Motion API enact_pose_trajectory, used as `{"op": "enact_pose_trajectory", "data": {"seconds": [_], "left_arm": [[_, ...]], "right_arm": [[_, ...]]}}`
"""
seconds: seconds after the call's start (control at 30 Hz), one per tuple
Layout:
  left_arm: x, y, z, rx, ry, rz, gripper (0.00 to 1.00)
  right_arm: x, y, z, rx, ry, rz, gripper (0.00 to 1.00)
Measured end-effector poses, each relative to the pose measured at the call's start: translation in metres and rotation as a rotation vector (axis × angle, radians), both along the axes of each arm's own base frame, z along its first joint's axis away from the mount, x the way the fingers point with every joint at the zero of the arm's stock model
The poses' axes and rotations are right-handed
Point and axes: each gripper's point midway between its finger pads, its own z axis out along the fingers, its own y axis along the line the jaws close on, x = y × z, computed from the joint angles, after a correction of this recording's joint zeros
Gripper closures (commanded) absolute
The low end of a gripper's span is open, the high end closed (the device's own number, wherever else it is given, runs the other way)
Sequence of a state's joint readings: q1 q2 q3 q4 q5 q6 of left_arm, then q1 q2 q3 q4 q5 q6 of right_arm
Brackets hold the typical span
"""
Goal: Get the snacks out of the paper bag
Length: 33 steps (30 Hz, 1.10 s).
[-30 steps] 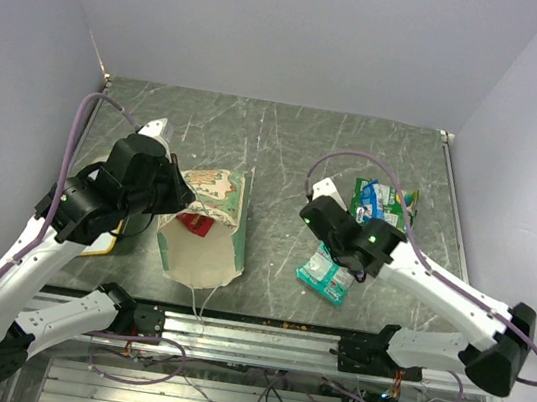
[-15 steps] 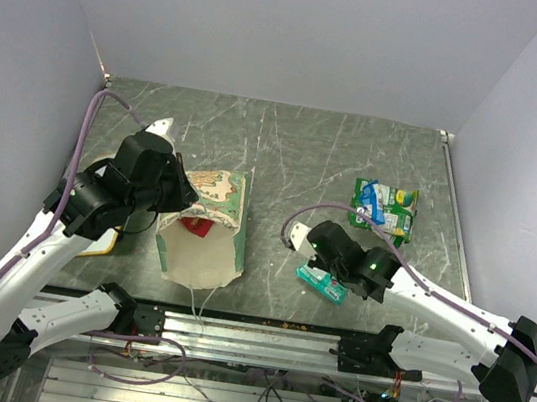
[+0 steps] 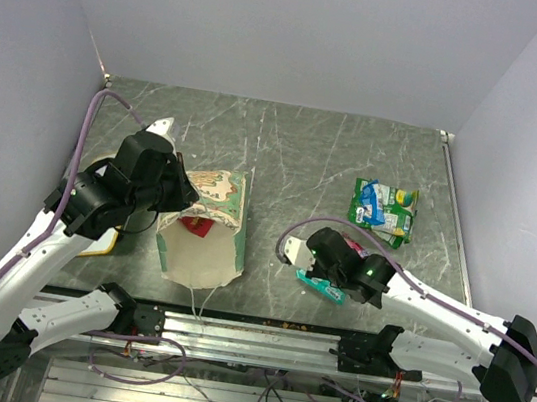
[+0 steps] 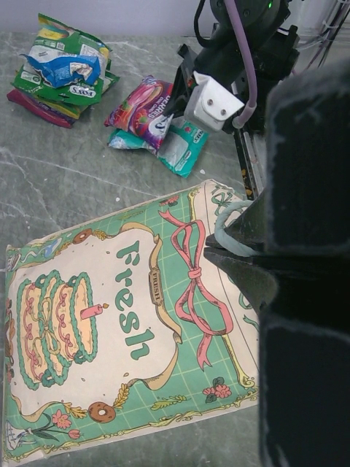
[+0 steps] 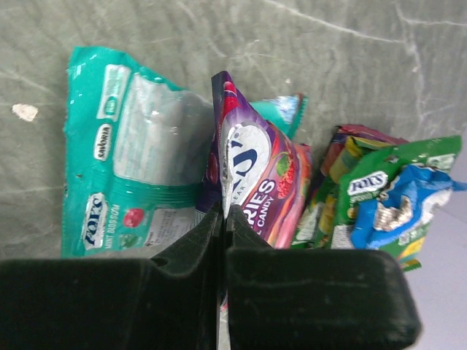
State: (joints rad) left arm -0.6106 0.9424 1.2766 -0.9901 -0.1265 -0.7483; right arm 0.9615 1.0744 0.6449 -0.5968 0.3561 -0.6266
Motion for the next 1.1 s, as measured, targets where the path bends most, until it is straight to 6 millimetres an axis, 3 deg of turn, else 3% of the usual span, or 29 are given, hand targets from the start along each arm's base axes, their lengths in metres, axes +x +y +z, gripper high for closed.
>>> {"op": "enact_pose_trajectory", "data": {"seconds": [0.13,0.47,0.63,0.83,0.97,1.1], "left_arm": [[0.003,-0.002,-0.001,0.001,0.002,-0.002,0.93],[0.003,-0.006,0.0,-0.013,0.001,-0.015,0.93],[0.002,-0.008,0.0,-0.019,0.004,-0.024,0.93],[0.002,-0.012,-0.001,-0.031,0.007,-0.039,0.93],[0.002,-0.014,0.001,-0.04,0.004,-0.048,0.93],[0.003,-0.02,0.002,-0.052,-0.001,-0.069,0.93]], "right_arm": [[-0.006,-0.002,-0.013,-0.006,0.025,0.017,0.84],[-0.018,0.003,-0.029,0.032,0.088,0.055,0.73],[-0.024,0.007,-0.033,0.045,0.122,0.078,0.57],[-0.036,0.011,-0.037,0.055,0.188,0.121,0.47],[-0.039,0.02,-0.019,0.104,0.203,0.133,0.36],[-0.03,0.045,0.032,0.254,0.147,0.139,0.33]]}}
